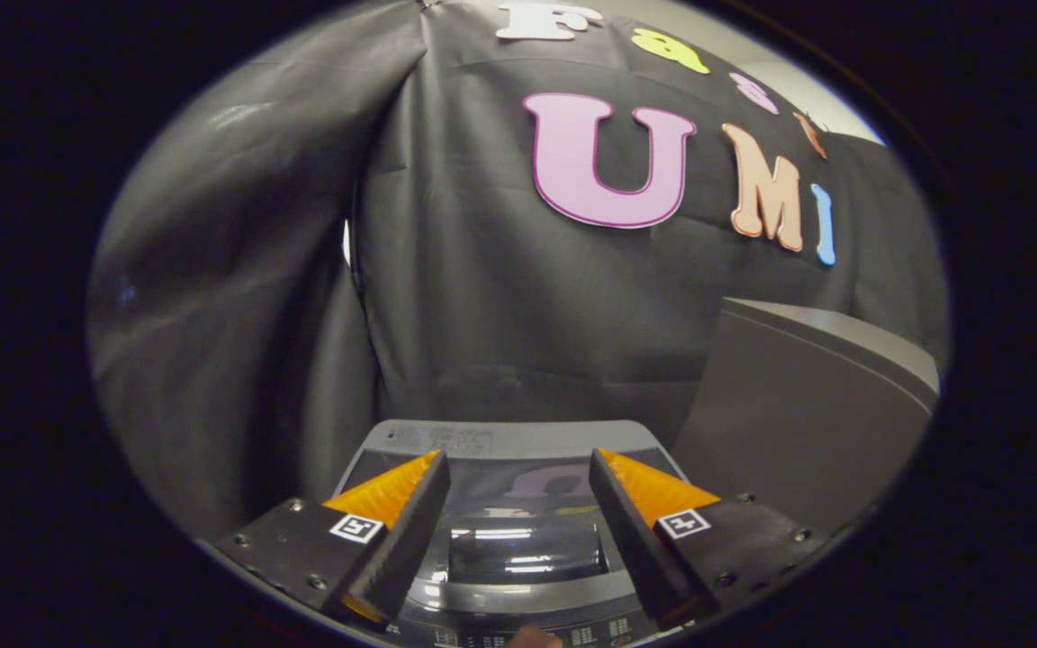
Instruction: Put the clothes into the washing machine and then close the washing machine lid.
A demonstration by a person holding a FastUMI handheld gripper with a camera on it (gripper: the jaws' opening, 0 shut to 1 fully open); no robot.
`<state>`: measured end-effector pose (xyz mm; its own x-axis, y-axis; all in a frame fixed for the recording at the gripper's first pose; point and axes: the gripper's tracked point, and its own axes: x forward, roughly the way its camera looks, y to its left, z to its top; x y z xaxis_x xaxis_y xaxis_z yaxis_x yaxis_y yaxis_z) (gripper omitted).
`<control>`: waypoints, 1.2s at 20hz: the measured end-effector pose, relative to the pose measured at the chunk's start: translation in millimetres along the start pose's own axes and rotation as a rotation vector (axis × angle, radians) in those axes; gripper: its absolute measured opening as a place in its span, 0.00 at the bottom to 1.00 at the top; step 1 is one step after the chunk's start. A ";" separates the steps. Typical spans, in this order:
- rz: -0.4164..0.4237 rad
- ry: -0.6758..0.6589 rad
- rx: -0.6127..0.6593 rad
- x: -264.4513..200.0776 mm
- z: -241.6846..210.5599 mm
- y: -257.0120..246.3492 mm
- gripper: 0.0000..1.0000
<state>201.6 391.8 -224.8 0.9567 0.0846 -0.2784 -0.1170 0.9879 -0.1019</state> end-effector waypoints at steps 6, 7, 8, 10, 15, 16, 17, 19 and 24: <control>-0.002 -0.006 -0.008 -32.9 -14.8 -8.7 0.95; -0.014 -0.009 -0.026 -40.0 -14.9 -12.1 0.95; -0.028 -0.013 -0.043 -47.2 -13.9 -15.6 0.95; -0.049 -0.031 -0.057 -59.2 -10.1 -24.2 0.95; 0.002 -0.116 0.011 -87.2 11.6 -20.7 0.95; -0.002 -0.124 -0.001 -94.9 14.7 -24.1 0.95; -0.007 -0.123 -0.010 -100.3 18.0 -28.9 0.95; -0.009 -0.115 -0.025 -110.9 21.7 -39.7 0.95; 0.006 -0.141 -0.030 -139.4 50.5 -72.5 0.95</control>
<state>90.2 314.9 -130.4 0.9837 0.1101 -0.1423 -0.1288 0.9832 -0.1296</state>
